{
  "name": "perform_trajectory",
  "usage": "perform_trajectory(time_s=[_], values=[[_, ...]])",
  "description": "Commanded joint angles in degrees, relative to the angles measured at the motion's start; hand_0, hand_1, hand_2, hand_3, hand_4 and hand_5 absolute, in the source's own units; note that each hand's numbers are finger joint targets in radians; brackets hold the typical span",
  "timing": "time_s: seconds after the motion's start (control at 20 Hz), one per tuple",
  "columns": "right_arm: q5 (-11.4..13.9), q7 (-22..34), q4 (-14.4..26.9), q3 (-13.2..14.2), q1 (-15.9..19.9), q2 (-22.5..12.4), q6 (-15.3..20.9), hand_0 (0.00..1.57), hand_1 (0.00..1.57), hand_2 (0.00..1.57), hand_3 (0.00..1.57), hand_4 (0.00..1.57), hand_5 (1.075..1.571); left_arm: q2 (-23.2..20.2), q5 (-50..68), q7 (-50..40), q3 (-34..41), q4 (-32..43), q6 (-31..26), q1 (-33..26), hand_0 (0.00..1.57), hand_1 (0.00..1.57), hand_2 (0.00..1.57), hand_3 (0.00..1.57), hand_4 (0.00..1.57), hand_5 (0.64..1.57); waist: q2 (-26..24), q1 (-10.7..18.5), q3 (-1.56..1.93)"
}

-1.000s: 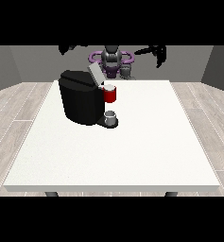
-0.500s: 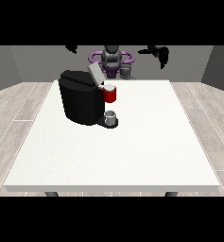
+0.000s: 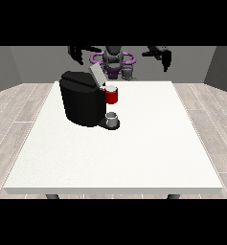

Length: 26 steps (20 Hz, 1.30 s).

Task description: Insert the coffee pod into the coffee machine and close the lid

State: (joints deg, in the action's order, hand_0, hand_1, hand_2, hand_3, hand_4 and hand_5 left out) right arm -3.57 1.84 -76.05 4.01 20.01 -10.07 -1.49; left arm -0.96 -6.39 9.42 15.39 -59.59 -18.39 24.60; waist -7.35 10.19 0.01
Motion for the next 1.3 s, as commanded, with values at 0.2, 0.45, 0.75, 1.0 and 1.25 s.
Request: perform_trajectory(time_s=[0.2,0.45,0.75,1.0,1.25], values=[[-1.1,-3.0,7.1,2.9,4.7,-2.4,-3.4,0.0,0.0,0.0,0.0,0.0,1.571,0.9,4.7,-3.7,-2.3,-10.2,2.3,-5.8,0.0,0.0,0.0,0.0,0.0,1.571,4.2,-1.2,0.0],[1.5,-1.1,7.5,-0.6,9.7,1.9,-0.3,0.0,0.0,0.0,0.0,0.0,1.571,-3.2,5.5,-5.4,-1.1,-12.3,3.5,-5.1,0.0,0.0,0.0,0.0,0.0,1.571,7.0,-3.5,-0.02],[2.5,-3.8,11.2,-0.2,9.5,0.1,-3.5,0.0,0.0,0.0,0.0,0.0,1.571,-4.7,8.0,-6.9,-2.3,-17.6,1.5,-10.1,0.0,0.0,0.0,0.0,0.0,1.571,7.1,-3.8,-0.02],[1.7,-2.1,13.9,2.4,16.5,0.0,-1.6,0.0,0.0,0.0,0.0,0.0,1.571,-3.6,7.4,-4.2,-3.2,-18.4,3.9,-10.0,0.0,0.0,0.0,0.0,0.0,1.571,10.1,-3.0,-0.02],[4.1,-7.0,17.0,0.7,15.8,1.6,-1.7,0.0,0.0,0.0,0.0,0.0,1.571,-3.9,8.7,-6.5,-4.2,-21.0,3.9,-9.7,0.0,0.0,0.0,0.0,0.12,1.571,11.1,-2.1,-0.01]])
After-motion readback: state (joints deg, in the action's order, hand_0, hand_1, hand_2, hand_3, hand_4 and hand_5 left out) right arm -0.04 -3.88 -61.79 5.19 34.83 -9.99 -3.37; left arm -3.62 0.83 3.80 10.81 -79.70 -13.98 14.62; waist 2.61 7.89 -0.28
